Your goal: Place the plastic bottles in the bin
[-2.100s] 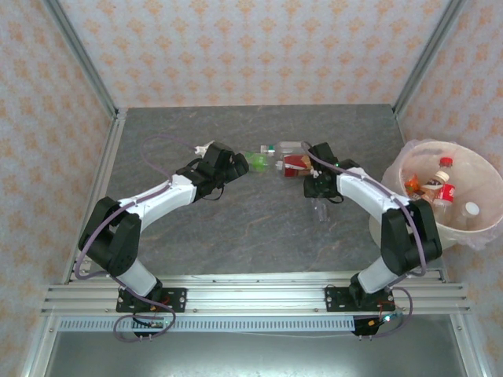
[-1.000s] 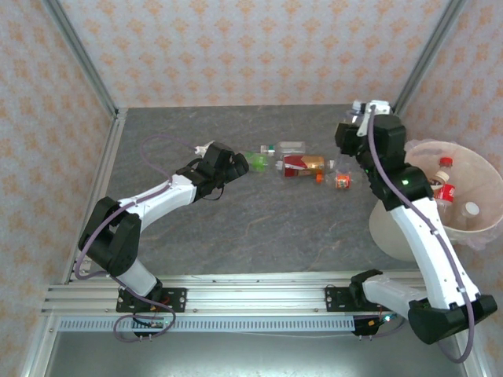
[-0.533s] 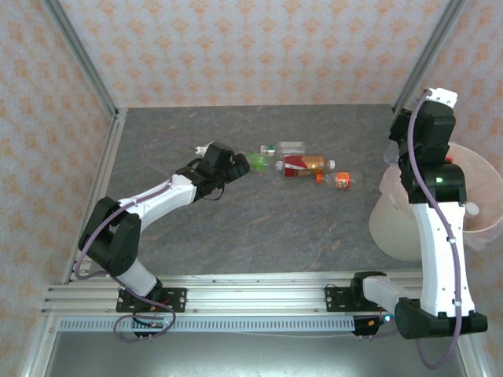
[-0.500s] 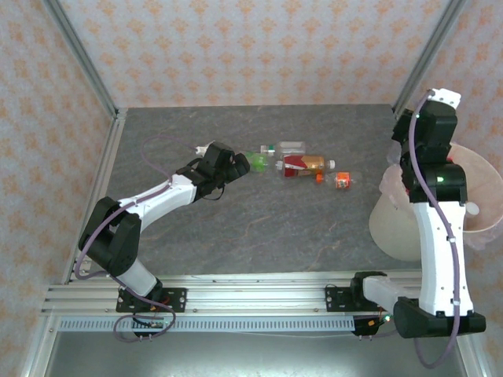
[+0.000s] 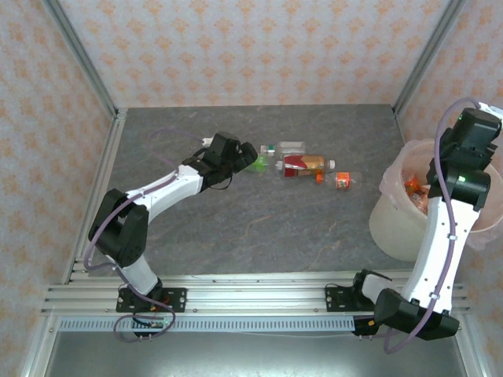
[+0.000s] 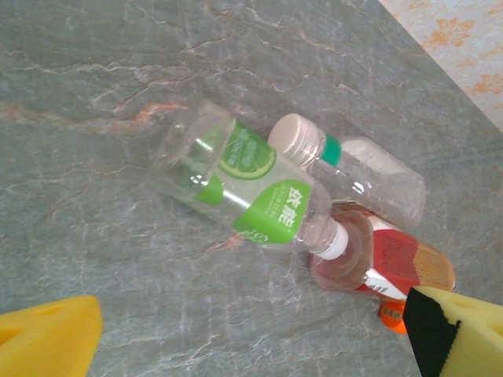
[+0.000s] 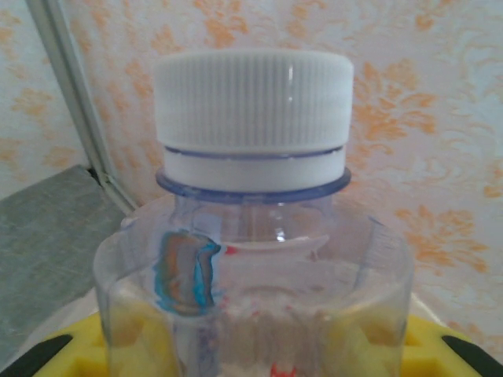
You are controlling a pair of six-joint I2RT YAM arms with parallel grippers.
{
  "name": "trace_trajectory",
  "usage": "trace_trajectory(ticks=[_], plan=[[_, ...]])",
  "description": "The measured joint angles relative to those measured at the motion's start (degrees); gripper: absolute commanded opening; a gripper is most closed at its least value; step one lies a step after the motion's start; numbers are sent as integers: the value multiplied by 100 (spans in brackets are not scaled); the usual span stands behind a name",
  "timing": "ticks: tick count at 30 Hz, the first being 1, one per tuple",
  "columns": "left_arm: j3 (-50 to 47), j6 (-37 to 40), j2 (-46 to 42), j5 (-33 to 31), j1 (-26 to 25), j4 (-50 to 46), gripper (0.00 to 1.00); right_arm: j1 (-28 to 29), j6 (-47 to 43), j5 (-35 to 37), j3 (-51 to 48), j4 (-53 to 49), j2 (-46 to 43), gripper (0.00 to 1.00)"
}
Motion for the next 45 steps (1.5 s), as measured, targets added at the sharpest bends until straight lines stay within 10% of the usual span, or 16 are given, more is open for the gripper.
trace_trajectory(ticks=[16,32,45], plan=[[299,-166,72,127,-7,-153,100,-514,-2358,625,-1408,634,-173,37],[326,-166,122,122,-61,-256,100,-831,-2649,402,-1947,1676,-433,99],[323,-166,179,122,-87,-254,100,-831,-1421,-31,-1738,1493,-627,99]])
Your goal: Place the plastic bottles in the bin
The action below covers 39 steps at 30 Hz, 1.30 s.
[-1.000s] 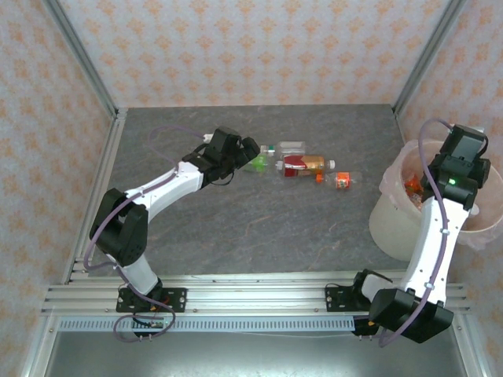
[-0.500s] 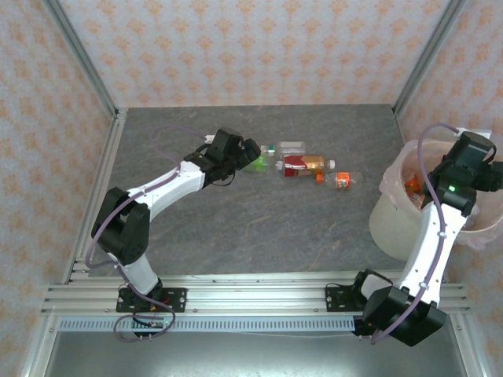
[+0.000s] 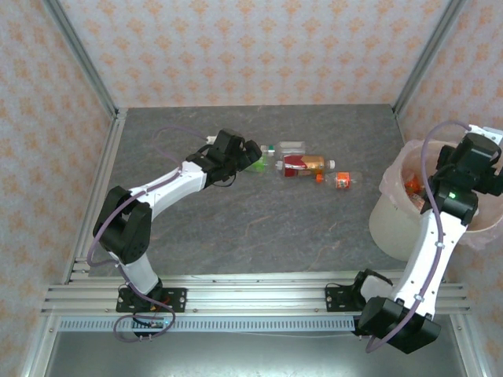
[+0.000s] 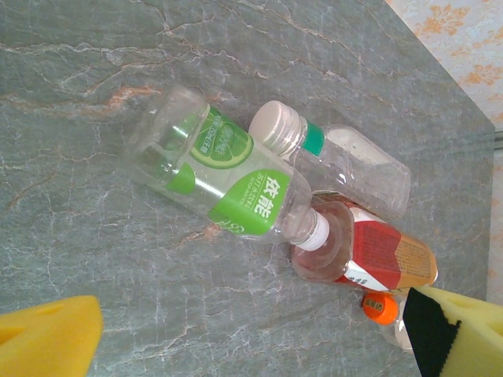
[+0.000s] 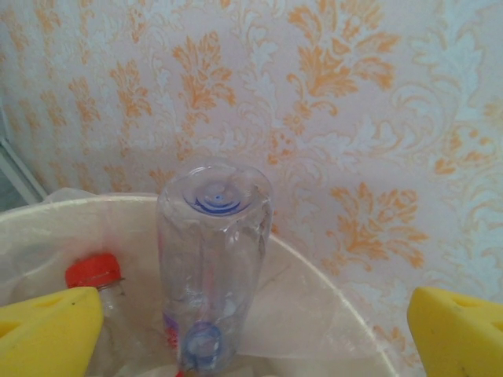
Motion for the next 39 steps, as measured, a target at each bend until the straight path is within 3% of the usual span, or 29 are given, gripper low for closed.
trace_trajectory(ticks=[9,18,24,32,39], plan=[[0,2,0,0,0,0,100,0,984,-1093,1388,-1051,909,99],[0,2,4,-2,0,-2,100,0,1067,-1674,2138,-1231,2094,99],[0,0,81,0,0,0,100,2,1165,-1762,2079,-1515,2273,99],[13,0,297,4,-9,2,100,0,1397,-1606,1036,-1620,1558,99],[136,2,459,22,-59,-7,100,0,1565,-1799,1012,-1611,1499,99]])
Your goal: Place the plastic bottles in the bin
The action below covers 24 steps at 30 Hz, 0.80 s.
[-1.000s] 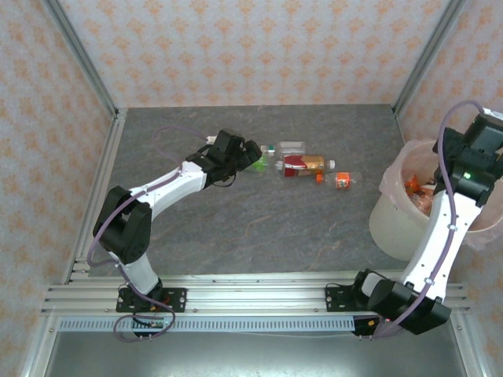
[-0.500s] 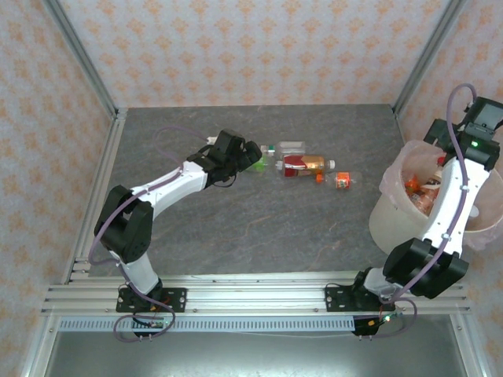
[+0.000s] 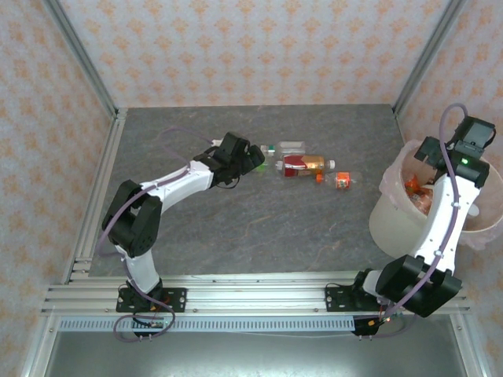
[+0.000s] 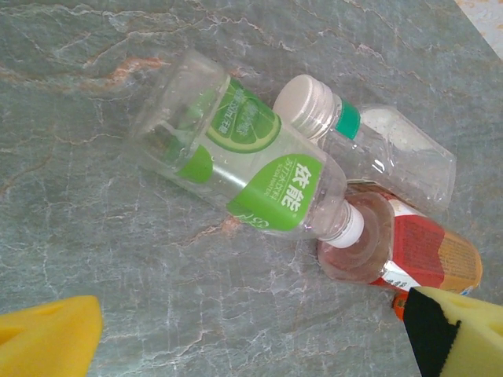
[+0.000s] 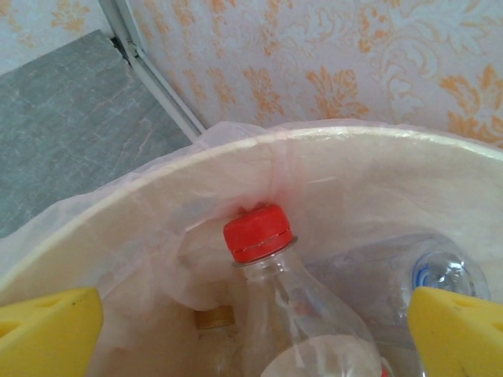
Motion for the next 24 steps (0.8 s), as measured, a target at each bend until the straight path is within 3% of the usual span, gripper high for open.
trace_trajectory(ticks=[4,9,16,20,24], plan=[[179,-101,186,2,17,26,100,4,236,-291,0,7,-273,99],[634,-389,660,28,118,4,100,142,944,-1158,-149,345,-973,99],[1075,-1237,1117,-221,155,-332,100,1263,1910,-2317,-946,1189,-1593,99],[1150,-1705,1228,-332,155,-404,100,1825,2015,-2376,-1073,1239,-1558,99],[1399,-2033,1469,-400,157,-420,100,2033,2031,-2374,-1209,1338,-1565,99]])
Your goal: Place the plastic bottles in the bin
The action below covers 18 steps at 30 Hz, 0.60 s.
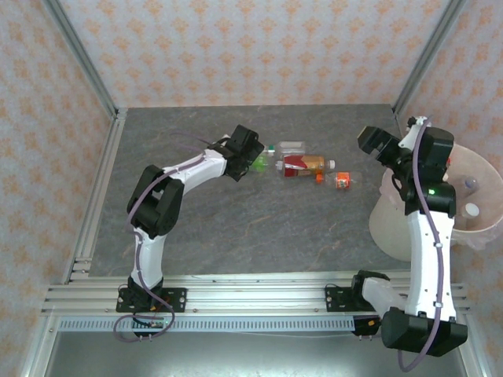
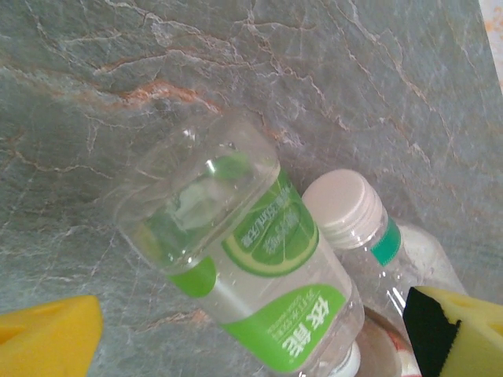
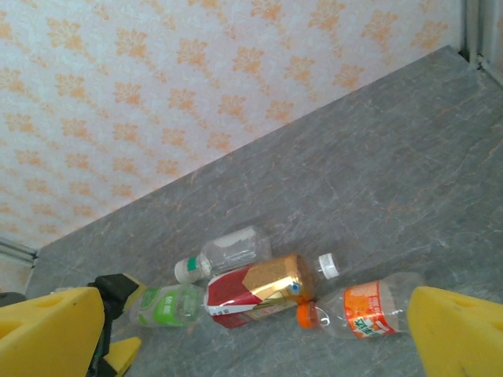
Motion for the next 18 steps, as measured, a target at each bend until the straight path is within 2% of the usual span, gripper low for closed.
trace_trajectory(ticks=[8,15,18], plan=[[695,-584,581,-317,37,-442,100,173,-4,-4,-98,-33,-146,99],[841,-1019,647,-785,37,-927,100,175,-44,-98,-105,-282,-264,99],[1226,-1108,872,-866,37,-1193,100,177,-72,-153,-109,-348,-317,99]])
